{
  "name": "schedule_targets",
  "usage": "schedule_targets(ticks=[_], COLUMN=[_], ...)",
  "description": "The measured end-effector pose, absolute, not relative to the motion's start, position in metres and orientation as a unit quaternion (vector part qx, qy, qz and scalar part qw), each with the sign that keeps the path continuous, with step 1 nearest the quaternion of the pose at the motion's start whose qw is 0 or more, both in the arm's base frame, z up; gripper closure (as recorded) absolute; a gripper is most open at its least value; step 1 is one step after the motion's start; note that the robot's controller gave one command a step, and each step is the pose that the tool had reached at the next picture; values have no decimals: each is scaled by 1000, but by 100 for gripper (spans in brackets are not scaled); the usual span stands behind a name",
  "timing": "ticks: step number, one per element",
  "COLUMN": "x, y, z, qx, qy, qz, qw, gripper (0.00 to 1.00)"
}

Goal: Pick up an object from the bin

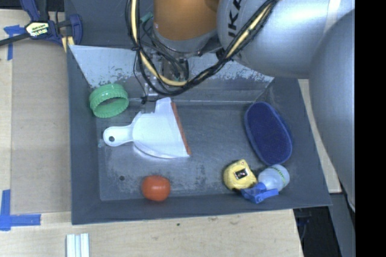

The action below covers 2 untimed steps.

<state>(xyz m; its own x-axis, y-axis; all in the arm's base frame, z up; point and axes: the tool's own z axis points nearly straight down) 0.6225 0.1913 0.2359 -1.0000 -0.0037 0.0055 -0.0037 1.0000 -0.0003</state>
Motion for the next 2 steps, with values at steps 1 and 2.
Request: schedule_targets(ticks=[1, 2], x=[614, 626], y=[149, 157], z=[161, 77], qx=[178, 317], qy=[-984, -948], qz=[0, 0], qw=[4, 6], gripper=[0, 0])
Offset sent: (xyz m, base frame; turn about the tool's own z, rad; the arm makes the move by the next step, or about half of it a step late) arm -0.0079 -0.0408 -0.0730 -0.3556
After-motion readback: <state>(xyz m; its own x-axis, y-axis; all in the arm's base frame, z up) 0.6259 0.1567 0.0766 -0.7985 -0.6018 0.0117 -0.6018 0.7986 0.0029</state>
